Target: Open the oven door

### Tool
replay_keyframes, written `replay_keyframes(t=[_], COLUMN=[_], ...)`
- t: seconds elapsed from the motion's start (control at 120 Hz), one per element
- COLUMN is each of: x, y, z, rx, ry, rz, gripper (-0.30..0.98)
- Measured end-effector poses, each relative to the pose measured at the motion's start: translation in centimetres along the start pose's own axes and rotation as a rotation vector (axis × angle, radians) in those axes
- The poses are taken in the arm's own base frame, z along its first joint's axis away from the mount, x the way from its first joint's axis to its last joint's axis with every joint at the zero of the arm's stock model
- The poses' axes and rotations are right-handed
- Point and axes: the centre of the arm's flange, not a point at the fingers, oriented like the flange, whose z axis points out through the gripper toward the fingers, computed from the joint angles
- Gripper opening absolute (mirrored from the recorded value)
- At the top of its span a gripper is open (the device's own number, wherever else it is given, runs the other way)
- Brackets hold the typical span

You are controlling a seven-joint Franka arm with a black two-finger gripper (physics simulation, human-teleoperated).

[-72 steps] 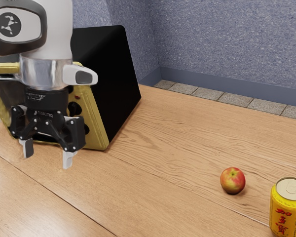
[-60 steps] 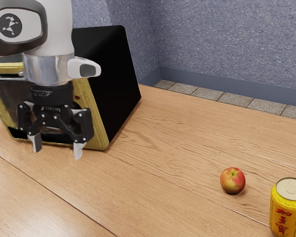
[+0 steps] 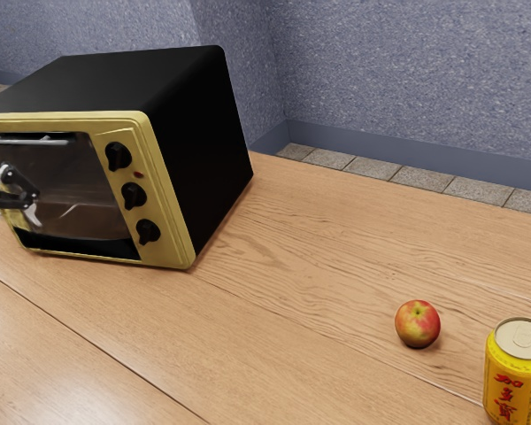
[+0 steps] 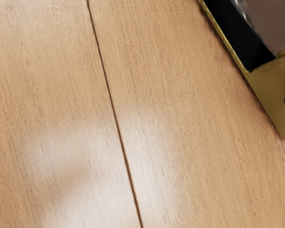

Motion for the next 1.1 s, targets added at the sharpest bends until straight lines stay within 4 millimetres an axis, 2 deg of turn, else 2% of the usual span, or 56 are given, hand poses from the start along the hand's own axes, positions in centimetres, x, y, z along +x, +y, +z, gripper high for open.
replay_keyframes(t=[0.058, 0.158, 0.233, 0.283, 0.333, 0.492, 0.633, 0.85, 1.1], x=[4.1, 8.8, 11.3, 12.1, 13.0, 15.2, 16.7, 16.7, 17.4], y=[-0.6, -0.9, -0.5, -0.7, -0.3, 1.5, 1.2, 2.3, 2.7], z=[-0.2, 0.8, 1.1, 0.3, 0.5, 0.8, 1.0, 1.6, 2.6], rx=[-0.109, -0.206, -0.254, -0.290, -0.301, -0.331, -0.342, -0.354, -0.360], ry=[0.049, 0.138, 0.201, 0.243, 0.272, 0.333, 0.360, 0.367, 0.376], rz=[-0.106, -0.207, -0.248, -0.269, -0.277, -0.287, -0.319, -0.318, -0.332], gripper=[0.69, 0.69, 0.69, 0.69, 0.69, 0.69, 0.69, 0.68, 0.68])
